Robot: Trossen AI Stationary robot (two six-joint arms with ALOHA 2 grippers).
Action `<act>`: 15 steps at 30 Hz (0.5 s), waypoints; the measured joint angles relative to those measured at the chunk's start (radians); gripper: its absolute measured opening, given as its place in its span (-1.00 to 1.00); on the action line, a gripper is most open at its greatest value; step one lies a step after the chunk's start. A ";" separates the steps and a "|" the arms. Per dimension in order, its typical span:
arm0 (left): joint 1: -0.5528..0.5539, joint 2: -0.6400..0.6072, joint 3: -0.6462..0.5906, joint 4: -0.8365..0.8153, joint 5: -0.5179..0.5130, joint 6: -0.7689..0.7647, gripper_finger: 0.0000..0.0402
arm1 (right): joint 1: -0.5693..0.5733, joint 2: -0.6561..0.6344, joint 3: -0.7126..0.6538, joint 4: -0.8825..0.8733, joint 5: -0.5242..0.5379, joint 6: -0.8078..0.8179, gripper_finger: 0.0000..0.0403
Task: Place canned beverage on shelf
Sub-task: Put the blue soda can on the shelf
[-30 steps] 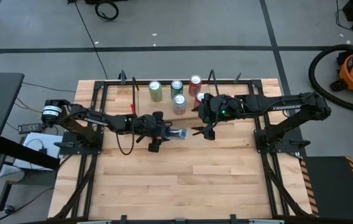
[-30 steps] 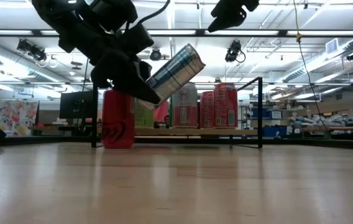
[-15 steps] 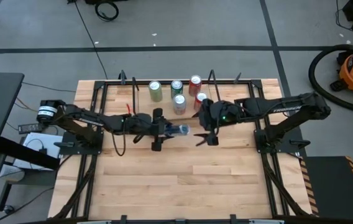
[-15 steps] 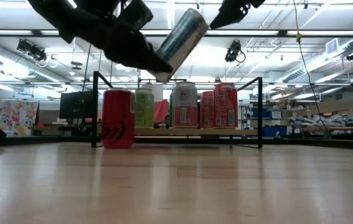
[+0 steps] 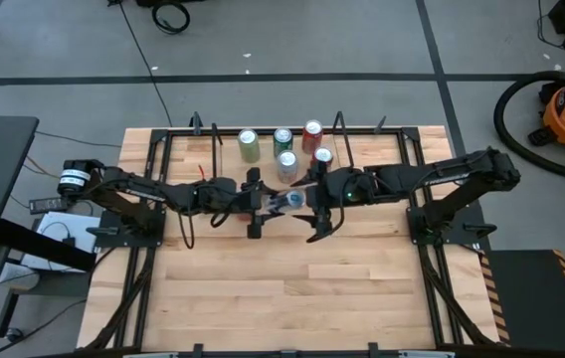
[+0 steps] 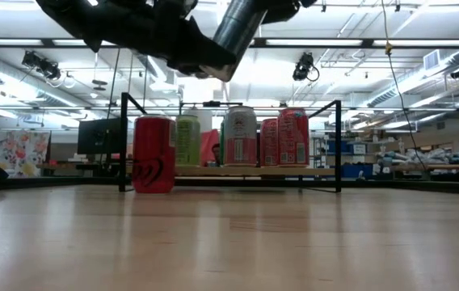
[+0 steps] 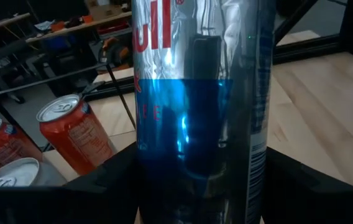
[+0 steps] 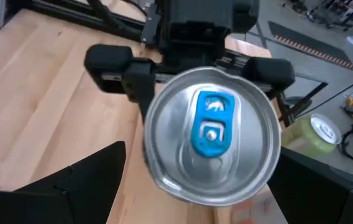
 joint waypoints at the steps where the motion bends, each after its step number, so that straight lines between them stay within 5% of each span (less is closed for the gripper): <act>1: 0.000 0.000 0.000 0.004 0.000 -0.004 0.25 | -0.002 0.002 0.000 0.002 0.001 -0.005 0.86; 8: 0.000 0.000 0.000 0.027 0.001 -0.006 0.25 | -0.033 0.022 0.001 0.102 -0.028 -0.026 0.82; 15: 0.003 0.000 0.000 0.042 0.001 -0.006 0.25 | -0.053 0.037 0.000 0.153 -0.080 -0.058 0.57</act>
